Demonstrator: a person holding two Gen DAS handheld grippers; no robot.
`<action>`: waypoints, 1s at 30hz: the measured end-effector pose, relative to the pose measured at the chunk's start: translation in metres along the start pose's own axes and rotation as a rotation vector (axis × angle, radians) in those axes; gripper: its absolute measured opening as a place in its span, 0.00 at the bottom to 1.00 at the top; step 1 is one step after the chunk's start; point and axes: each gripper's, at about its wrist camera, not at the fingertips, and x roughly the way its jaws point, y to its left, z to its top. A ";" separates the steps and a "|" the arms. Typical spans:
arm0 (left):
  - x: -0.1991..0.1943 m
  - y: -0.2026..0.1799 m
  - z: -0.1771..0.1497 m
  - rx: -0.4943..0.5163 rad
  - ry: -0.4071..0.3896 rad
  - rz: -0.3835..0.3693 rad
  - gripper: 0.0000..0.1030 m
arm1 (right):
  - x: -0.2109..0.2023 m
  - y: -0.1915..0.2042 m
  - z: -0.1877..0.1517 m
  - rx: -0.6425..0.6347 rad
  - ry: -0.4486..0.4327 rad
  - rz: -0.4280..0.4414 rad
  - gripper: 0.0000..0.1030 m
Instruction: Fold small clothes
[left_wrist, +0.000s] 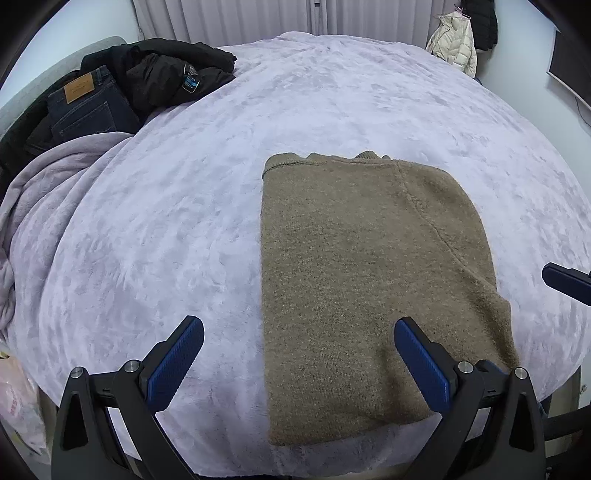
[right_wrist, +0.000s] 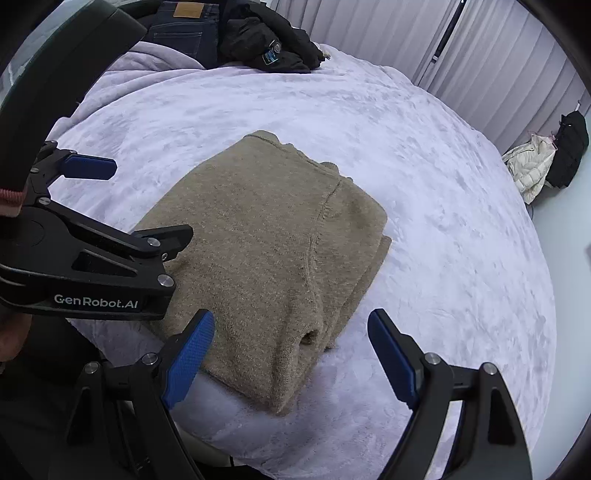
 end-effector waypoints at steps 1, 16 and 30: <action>0.000 0.000 0.000 0.003 0.000 0.003 1.00 | 0.001 -0.002 0.000 0.008 0.004 0.002 0.85; -0.005 0.000 0.004 -0.002 -0.020 0.023 1.00 | 0.011 -0.004 0.006 0.034 0.030 0.010 0.85; 0.006 0.002 0.006 -0.002 -0.004 0.081 1.00 | 0.017 -0.008 0.008 0.046 0.046 0.016 0.85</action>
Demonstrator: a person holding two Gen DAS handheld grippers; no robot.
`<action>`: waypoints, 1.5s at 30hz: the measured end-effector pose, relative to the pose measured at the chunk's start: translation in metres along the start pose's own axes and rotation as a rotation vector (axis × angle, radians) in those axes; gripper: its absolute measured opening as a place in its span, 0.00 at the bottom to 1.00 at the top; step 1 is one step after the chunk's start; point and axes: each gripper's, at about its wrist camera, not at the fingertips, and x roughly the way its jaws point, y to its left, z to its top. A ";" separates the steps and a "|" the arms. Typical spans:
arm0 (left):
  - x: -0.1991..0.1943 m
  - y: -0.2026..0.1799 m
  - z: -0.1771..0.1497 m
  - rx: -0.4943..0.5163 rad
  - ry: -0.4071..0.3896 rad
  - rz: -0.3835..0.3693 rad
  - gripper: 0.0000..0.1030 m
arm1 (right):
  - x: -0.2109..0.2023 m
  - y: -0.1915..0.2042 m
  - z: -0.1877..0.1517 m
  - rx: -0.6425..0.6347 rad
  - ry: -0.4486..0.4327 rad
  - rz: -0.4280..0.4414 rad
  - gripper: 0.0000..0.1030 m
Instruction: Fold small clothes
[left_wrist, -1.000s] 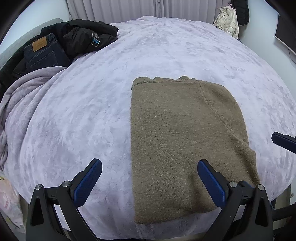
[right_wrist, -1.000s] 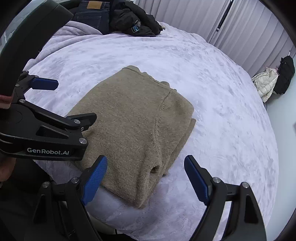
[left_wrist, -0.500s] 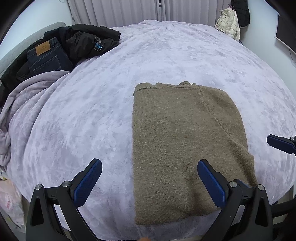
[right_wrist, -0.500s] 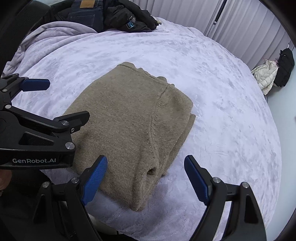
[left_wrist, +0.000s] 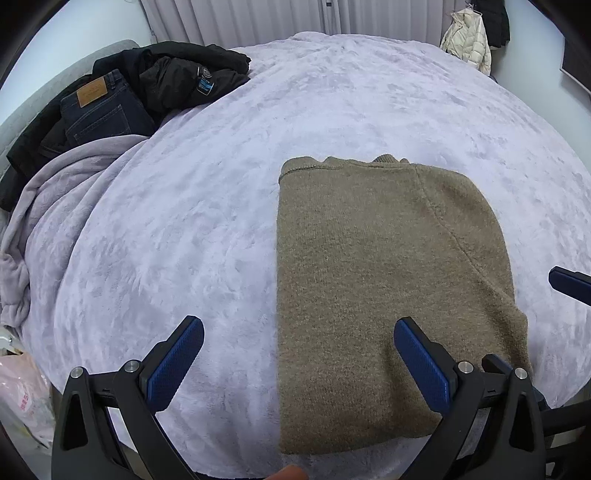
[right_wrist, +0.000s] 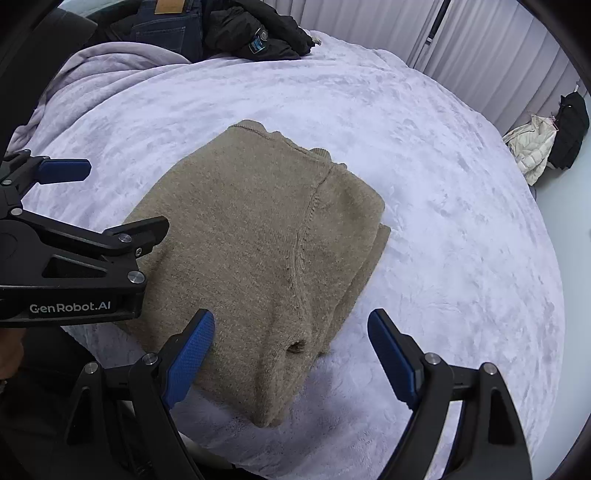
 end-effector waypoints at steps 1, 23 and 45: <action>0.000 0.000 0.000 -0.001 0.001 -0.002 1.00 | 0.000 0.000 0.000 0.000 -0.001 0.000 0.85; -0.009 -0.009 0.003 0.025 -0.007 0.014 1.00 | -0.004 -0.013 -0.004 0.019 -0.024 0.007 0.85; -0.031 -0.042 0.009 0.077 -0.018 0.106 1.00 | -0.014 -0.051 -0.022 0.070 -0.115 0.083 0.85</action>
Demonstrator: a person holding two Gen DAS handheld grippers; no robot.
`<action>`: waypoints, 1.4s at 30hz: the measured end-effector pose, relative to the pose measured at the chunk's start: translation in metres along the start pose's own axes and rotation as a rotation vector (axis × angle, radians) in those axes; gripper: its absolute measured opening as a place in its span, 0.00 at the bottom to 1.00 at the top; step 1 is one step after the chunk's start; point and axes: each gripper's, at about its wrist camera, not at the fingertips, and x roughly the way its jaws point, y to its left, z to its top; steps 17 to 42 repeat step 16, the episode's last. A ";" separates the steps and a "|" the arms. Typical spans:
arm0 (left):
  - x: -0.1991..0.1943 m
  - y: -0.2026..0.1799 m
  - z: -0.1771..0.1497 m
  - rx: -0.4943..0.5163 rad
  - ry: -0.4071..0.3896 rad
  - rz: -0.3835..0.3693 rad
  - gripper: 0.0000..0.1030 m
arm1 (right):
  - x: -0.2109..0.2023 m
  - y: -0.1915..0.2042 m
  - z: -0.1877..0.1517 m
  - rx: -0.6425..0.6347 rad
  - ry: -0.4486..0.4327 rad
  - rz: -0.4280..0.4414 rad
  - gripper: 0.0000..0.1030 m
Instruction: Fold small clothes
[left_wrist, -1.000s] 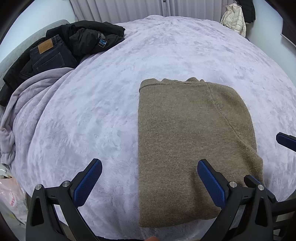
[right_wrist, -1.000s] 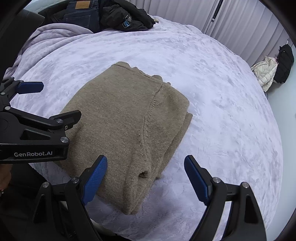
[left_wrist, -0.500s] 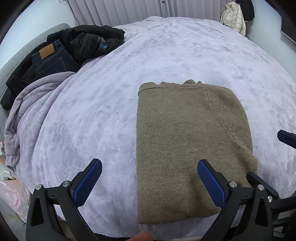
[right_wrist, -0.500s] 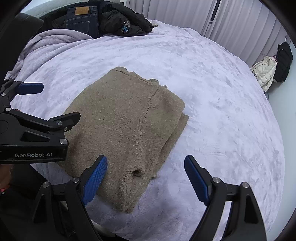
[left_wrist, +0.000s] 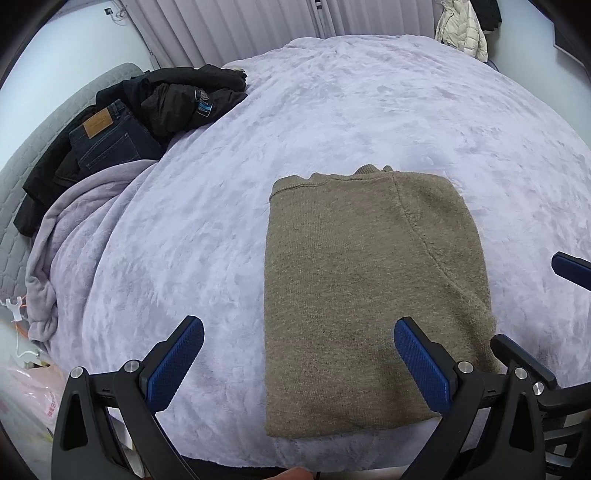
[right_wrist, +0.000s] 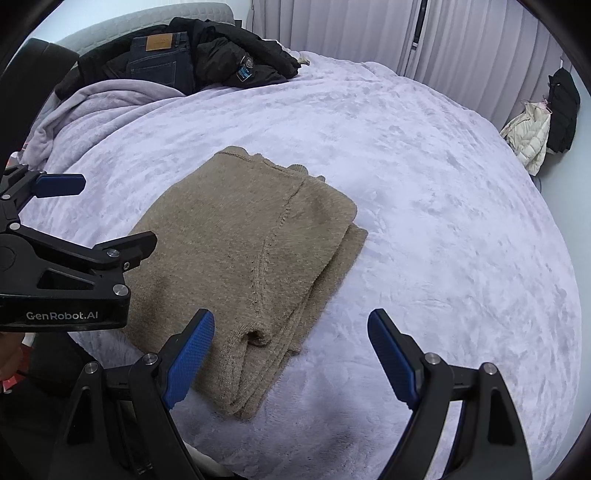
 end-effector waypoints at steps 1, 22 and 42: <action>-0.001 -0.003 0.001 0.005 -0.001 0.003 1.00 | -0.001 -0.002 -0.001 0.004 -0.006 0.003 0.85; -0.017 -0.074 0.020 0.131 -0.013 -0.003 1.00 | -0.009 -0.067 -0.029 0.118 -0.049 0.004 0.85; -0.017 -0.074 0.020 0.131 -0.013 -0.003 1.00 | -0.009 -0.067 -0.029 0.118 -0.049 0.004 0.85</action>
